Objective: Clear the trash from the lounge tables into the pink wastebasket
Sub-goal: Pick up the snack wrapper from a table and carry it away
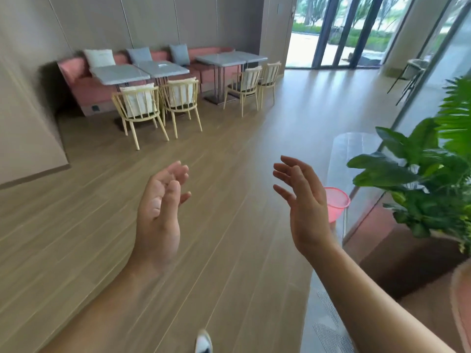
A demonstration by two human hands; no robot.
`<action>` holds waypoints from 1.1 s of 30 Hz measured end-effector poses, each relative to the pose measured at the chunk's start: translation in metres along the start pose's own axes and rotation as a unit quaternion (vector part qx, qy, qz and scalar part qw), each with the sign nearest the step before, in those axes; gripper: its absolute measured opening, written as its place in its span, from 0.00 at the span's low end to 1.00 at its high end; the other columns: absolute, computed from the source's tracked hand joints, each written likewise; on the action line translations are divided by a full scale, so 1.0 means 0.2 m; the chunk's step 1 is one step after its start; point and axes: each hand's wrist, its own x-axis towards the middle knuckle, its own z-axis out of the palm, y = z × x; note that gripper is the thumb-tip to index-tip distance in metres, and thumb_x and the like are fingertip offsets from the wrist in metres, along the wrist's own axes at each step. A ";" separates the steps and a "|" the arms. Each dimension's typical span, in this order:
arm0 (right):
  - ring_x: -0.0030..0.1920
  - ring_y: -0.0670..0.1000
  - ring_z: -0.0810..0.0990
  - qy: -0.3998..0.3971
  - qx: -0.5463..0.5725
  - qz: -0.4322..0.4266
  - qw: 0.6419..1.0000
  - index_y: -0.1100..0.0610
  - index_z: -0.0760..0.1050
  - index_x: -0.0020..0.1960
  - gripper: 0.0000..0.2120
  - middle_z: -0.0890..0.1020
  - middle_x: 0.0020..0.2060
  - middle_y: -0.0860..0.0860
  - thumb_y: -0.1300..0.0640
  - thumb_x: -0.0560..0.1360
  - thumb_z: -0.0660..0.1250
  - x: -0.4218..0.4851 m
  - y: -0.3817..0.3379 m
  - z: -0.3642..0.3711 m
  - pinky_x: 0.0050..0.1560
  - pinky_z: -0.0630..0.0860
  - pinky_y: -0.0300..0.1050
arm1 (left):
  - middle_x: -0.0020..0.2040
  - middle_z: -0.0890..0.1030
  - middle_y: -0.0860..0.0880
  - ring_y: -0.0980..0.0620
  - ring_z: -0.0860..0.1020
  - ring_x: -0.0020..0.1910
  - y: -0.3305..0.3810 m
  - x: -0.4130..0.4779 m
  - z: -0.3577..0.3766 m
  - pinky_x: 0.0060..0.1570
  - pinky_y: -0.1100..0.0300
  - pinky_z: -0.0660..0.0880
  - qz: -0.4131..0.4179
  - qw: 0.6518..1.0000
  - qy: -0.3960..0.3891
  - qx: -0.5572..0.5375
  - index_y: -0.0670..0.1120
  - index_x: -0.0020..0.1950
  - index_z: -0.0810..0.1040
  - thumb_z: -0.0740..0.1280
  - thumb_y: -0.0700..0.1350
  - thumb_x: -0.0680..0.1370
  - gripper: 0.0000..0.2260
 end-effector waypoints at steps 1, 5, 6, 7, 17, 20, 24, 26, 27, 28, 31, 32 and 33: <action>0.64 0.51 0.83 0.000 0.002 0.002 1.000 0.45 0.83 0.59 0.12 0.86 0.57 0.50 0.45 0.80 0.64 0.14 0.08 0.03 0.66 0.80 0.57 | 0.69 0.81 0.53 0.52 0.78 0.71 -0.08 0.13 0.02 0.67 0.46 0.76 -0.003 1.000 -0.001 -0.002 0.58 0.69 0.77 0.62 0.59 0.83 0.16; 0.64 0.52 0.83 0.004 0.000 0.006 1.000 0.47 0.82 0.60 0.13 0.86 0.59 0.52 0.47 0.81 0.63 0.71 0.40 0.22 0.67 0.78 0.59 | 0.69 0.81 0.52 0.53 0.78 0.71 -0.45 0.72 0.05 0.68 0.45 0.76 0.002 1.000 -0.001 -0.002 0.57 0.69 0.77 0.62 0.59 0.82 0.17; 0.64 0.52 0.83 0.003 -0.003 0.003 1.000 0.48 0.82 0.60 0.13 0.86 0.59 0.52 0.47 0.81 0.63 0.87 0.47 0.28 0.67 0.78 0.60 | 0.69 0.81 0.53 0.53 0.78 0.71 -0.55 0.88 0.05 0.68 0.45 0.76 0.005 1.000 -0.001 -0.001 0.58 0.68 0.77 0.62 0.59 0.83 0.16; 0.64 0.52 0.83 0.002 -0.007 0.003 1.000 0.49 0.81 0.61 0.14 0.86 0.59 0.52 0.47 0.81 0.63 1.00 0.53 0.33 0.67 0.78 0.60 | 0.69 0.81 0.53 0.53 0.78 0.71 -0.63 1.03 0.05 0.69 0.44 0.75 0.005 1.000 -0.004 0.001 0.60 0.68 0.78 0.62 0.59 0.83 0.15; 0.63 0.52 0.84 0.037 -0.016 -0.035 0.999 0.48 0.81 0.61 0.19 0.86 0.58 0.52 0.40 0.77 0.65 2.44 0.92 0.80 0.65 0.80 0.59 | 0.69 0.81 0.54 0.52 0.78 0.71 -1.17 2.61 0.17 0.69 0.42 0.75 0.012 0.999 -0.042 -0.007 0.67 0.66 0.79 0.62 0.61 0.83 0.13; 0.63 0.53 0.83 0.034 -0.019 -0.042 0.998 0.49 0.81 0.62 0.14 0.86 0.58 0.53 0.46 0.80 0.64 2.84 1.08 0.88 0.66 0.79 0.61 | 0.71 0.80 0.54 0.51 0.77 0.73 -1.38 3.01 0.25 0.70 0.43 0.74 0.018 0.999 -0.050 -0.009 0.66 0.68 0.77 0.62 0.63 0.83 0.15; 0.64 0.52 0.83 0.025 -0.026 -0.039 0.999 0.50 0.80 0.63 0.14 0.85 0.61 0.52 0.49 0.82 0.62 3.42 1.37 0.93 0.67 0.79 0.62 | 0.72 0.80 0.55 0.52 0.76 0.73 -1.73 3.55 0.43 0.69 0.46 0.74 0.017 0.998 -0.058 -0.009 0.67 0.69 0.77 0.62 0.63 0.83 0.15; 0.65 0.53 0.83 0.024 -0.024 -0.036 0.999 0.50 0.79 0.63 0.14 0.85 0.61 0.52 0.49 0.81 0.62 3.72 1.51 0.95 0.68 0.78 0.62 | 0.72 0.80 0.55 0.51 0.76 0.73 -1.90 3.81 0.52 0.69 0.46 0.74 0.017 0.998 -0.057 -0.011 0.66 0.69 0.77 0.62 0.62 0.83 0.15; 0.65 0.53 0.83 0.022 -0.024 -0.036 0.999 0.50 0.79 0.63 0.14 0.85 0.61 0.52 0.49 0.81 0.62 3.88 1.58 0.96 0.68 0.78 0.62 | 0.72 0.80 0.54 0.51 0.76 0.73 -1.98 3.94 0.57 0.70 0.45 0.74 0.017 0.998 -0.057 -0.011 0.66 0.69 0.78 0.62 0.62 0.83 0.16; 0.65 0.52 0.83 0.021 -0.025 -0.032 0.999 0.50 0.79 0.63 0.14 0.85 0.61 0.52 0.49 0.81 0.62 4.03 1.63 0.98 0.68 0.78 0.62 | 0.72 0.80 0.54 0.51 0.76 0.73 -2.05 4.07 0.61 0.70 0.45 0.74 0.015 0.998 -0.056 -0.007 0.65 0.69 0.77 0.62 0.63 0.83 0.16; 0.64 0.51 0.83 0.017 -0.029 -0.029 0.999 0.48 0.80 0.62 0.14 0.86 0.60 0.48 0.48 0.81 0.62 4.56 1.77 1.02 0.67 0.79 0.59 | 0.73 0.79 0.55 0.52 0.76 0.74 -2.27 4.50 0.75 0.70 0.44 0.74 0.015 0.999 -0.046 0.003 0.63 0.72 0.76 0.63 0.69 0.81 0.22; 0.64 0.50 0.83 0.017 -0.031 -0.033 0.999 0.48 0.80 0.62 0.13 0.86 0.60 0.47 0.48 0.81 0.62 4.73 1.81 1.04 0.67 0.80 0.58 | 0.73 0.78 0.55 0.52 0.76 0.74 -2.32 4.63 0.79 0.70 0.44 0.74 0.017 0.999 -0.046 0.004 0.63 0.73 0.76 0.63 0.70 0.81 0.23; 0.65 0.50 0.83 0.015 -0.031 -0.032 0.999 0.47 0.80 0.62 0.13 0.86 0.60 0.46 0.48 0.81 0.62 4.89 1.85 1.06 0.67 0.80 0.57 | 0.73 0.78 0.55 0.52 0.75 0.74 -2.38 4.77 0.82 0.70 0.44 0.74 0.015 0.999 -0.048 0.005 0.64 0.72 0.76 0.63 0.70 0.81 0.22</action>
